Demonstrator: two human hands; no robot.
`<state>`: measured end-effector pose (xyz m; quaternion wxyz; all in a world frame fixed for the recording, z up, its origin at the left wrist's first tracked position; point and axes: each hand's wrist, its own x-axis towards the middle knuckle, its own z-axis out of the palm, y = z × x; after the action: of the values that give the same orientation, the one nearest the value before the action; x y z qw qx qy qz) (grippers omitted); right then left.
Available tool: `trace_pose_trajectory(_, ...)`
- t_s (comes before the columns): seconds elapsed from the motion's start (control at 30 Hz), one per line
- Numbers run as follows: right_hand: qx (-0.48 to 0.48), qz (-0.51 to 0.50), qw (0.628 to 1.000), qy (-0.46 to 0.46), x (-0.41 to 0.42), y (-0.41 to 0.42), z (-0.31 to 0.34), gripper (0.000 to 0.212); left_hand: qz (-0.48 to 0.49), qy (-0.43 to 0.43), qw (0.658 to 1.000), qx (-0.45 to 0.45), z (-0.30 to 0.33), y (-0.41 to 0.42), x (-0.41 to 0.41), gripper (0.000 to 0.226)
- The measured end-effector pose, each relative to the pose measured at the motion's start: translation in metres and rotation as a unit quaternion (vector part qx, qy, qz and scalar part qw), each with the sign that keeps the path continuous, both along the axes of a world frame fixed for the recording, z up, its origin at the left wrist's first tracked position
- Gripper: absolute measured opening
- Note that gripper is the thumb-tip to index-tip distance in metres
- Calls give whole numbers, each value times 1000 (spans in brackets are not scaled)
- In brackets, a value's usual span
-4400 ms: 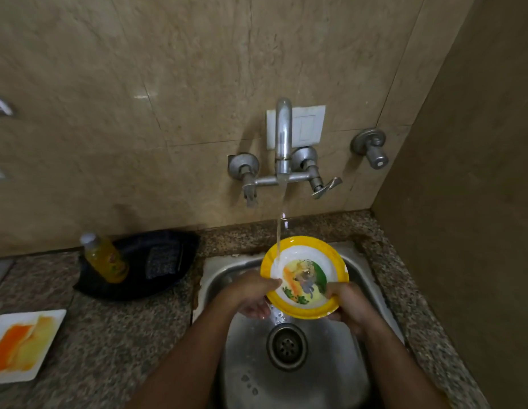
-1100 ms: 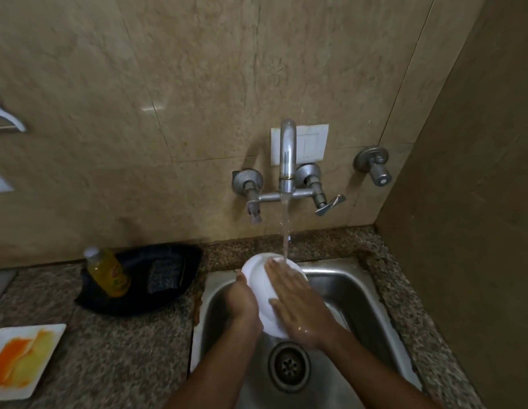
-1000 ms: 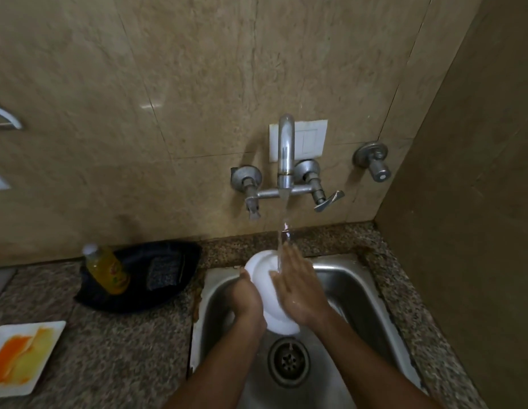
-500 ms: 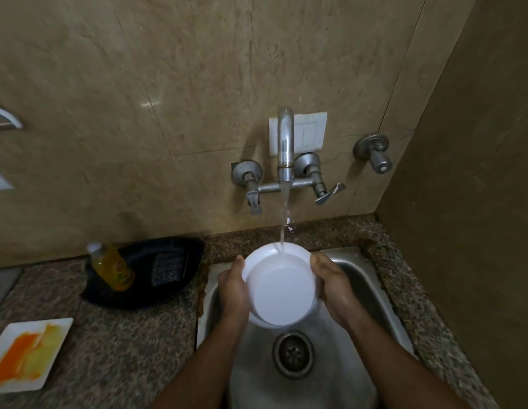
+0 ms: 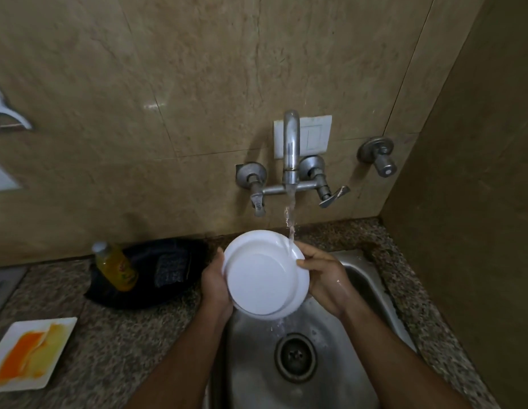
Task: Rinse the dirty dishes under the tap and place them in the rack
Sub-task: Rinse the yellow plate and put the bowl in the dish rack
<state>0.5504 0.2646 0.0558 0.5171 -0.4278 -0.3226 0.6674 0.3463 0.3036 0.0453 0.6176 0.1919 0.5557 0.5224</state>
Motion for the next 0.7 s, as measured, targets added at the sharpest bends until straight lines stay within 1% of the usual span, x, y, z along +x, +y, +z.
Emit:
trace_pose_trajectory(0.13, 3, 25, 999, 34, -4, -1, 7, 45, -37, -39, 998, -17, -4, -2, -4, 42)
trace_pose_trajectory(0.3, -23, 3, 996, 85, -8, 0, 7, 38, -56, -74, 991, -97, -7, 0, -7, 40)
trace_pose_trajectory(0.37, -37, -11, 993, 115, -7, 2, 4, 40, -63, -89, 988, -111, -9, 2, -9, 33)
trace_pose_trajectory(0.47, -52, -20, 986, 157, -6, 4, -1, 42, -74, -96, 986, -118, -10, 8, -12, 25)
trace_pose_trajectory(0.6, -55, -36, 975, 214, -5, 8, -7, 42, -89, -62, 991, -84, -6, 10, -14, 19)
trace_pose_trajectory(0.63, -60, -45, 970, 229, -5, 10, -7, 42, -91, -58, 991, -77, -2, 10, -12, 19)
trace_pose_trajectory(0.67, -67, -54, 966, 244, -5, 10, -8, 41, -87, -68, 991, -74, 1, 9, -10, 24)
trace_pose_trajectory(0.7, -78, -68, 961, 255, -4, 11, -10, 40, -78, -101, 989, -81, 5, 9, -8, 31)
